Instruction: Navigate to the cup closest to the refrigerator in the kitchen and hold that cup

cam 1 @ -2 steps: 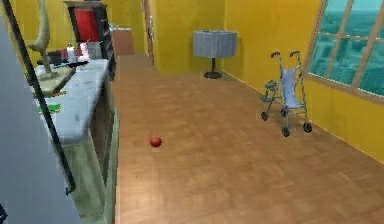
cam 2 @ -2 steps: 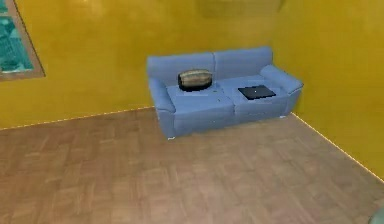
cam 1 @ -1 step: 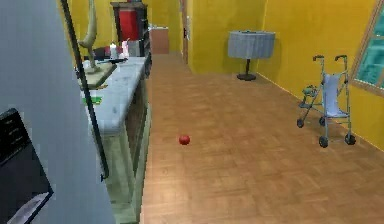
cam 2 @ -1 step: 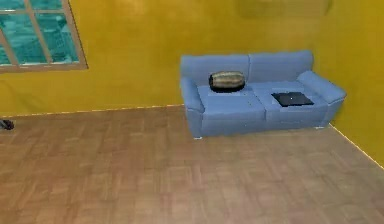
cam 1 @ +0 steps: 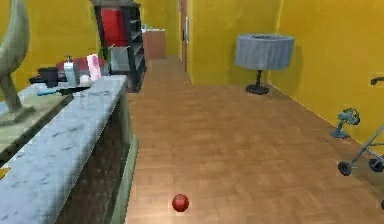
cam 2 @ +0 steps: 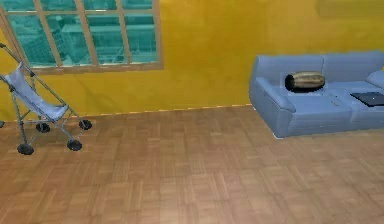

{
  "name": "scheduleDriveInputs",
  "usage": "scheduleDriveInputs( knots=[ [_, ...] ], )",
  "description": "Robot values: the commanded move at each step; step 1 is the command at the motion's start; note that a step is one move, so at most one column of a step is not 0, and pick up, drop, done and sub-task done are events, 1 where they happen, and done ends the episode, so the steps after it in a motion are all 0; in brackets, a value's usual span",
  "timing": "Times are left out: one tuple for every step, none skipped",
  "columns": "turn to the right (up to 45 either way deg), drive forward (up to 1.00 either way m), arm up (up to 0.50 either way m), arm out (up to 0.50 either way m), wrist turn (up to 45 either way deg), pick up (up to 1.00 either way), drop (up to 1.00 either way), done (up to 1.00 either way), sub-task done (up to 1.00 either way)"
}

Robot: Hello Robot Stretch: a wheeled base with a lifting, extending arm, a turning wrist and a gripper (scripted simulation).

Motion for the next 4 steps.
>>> scheduleDriveInputs(
  knots=[
    [-6.0,0.00,0.00,0.00,0.0,0.00,0.00,0.00,0.00],
    [0.0,1.00,0.00,0.00,0.0,0.00,0.00,0.00,0.00],
    [0.0,1.00,0.00,0.00,0.0,0.00,0.00,0.00,0.00],
    [-3.0,0.00,0.00,0.00,0.0,0.00,0.00,0.00,0.00]
  ],
)
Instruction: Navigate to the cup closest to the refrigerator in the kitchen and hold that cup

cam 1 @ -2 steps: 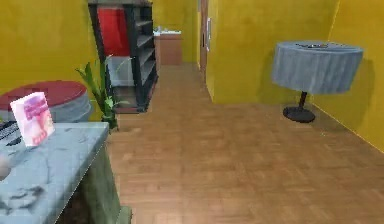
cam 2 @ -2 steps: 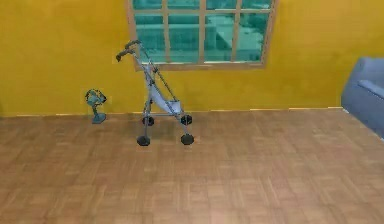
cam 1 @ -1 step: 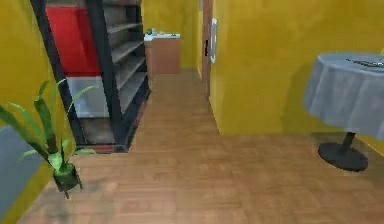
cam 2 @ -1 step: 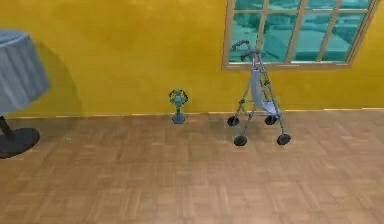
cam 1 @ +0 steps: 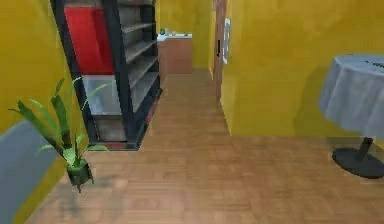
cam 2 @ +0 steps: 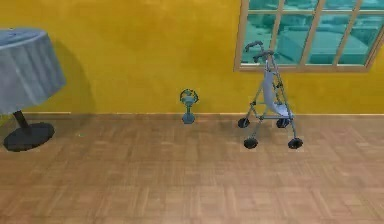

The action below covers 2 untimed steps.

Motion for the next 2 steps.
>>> scheduleDriveInputs(
  knots=[
    [0.0,1.00,0.00,0.00,0.0,0.00,0.00,0.00,0.00],
    [0.0,1.00,0.00,0.00,0.0,0.00,0.00,0.00,0.00]
  ],
)
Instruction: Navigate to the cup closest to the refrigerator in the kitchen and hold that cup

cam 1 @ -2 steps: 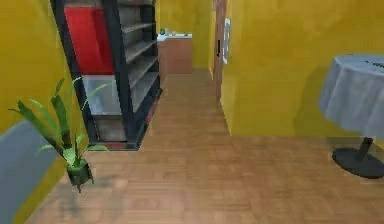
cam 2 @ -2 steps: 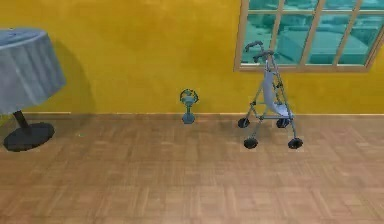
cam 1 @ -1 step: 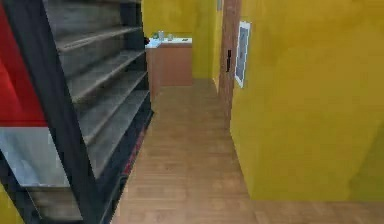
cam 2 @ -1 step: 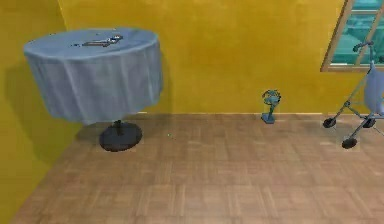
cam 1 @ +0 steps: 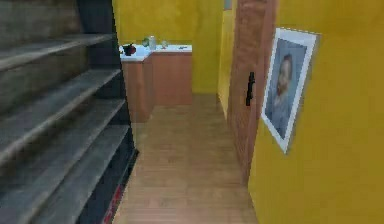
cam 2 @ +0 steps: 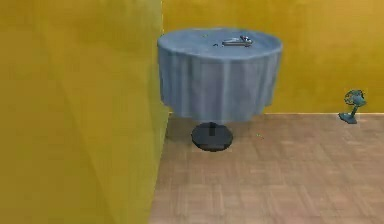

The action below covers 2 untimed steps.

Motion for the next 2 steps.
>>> scheduleDriveInputs(
  knots=[
    [0.0,1.00,0.00,0.00,0.0,0.00,0.00,0.00,0.00],
    [0.0,1.00,0.00,0.00,0.0,0.00,0.00,0.00,0.00]
  ],
)
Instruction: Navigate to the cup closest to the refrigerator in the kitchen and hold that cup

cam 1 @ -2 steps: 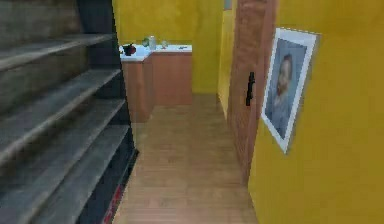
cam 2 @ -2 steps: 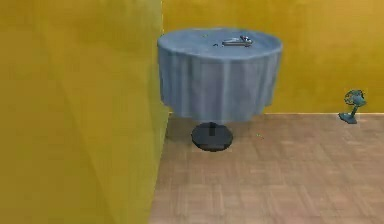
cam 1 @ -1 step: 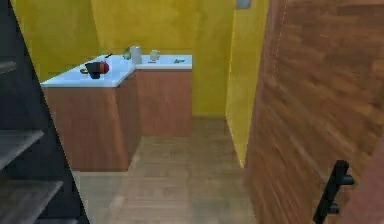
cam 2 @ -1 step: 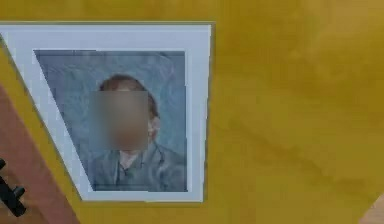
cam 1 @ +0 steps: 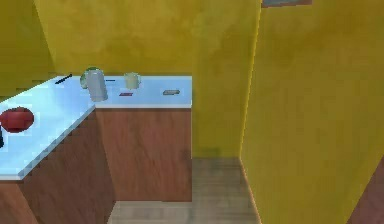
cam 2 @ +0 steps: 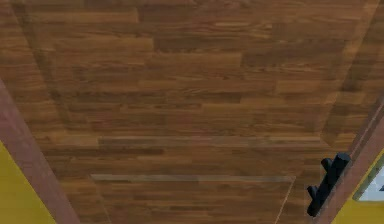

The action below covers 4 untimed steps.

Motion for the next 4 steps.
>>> scheduleDriveInputs(
  knots=[
    [3.0,0.00,0.00,0.00,0.0,0.00,0.00,0.00,0.00],
    [0.0,0.35,0.00,0.00,0.0,0.00,0.00,0.00,0.00],
    [-45.0,0.00,0.00,0.00,0.0,0.00,0.00,0.00,0.00],
    [42.0,0.00,0.00,0.00,0.0,0.00,0.00,0.00,0.00]
  ],
)
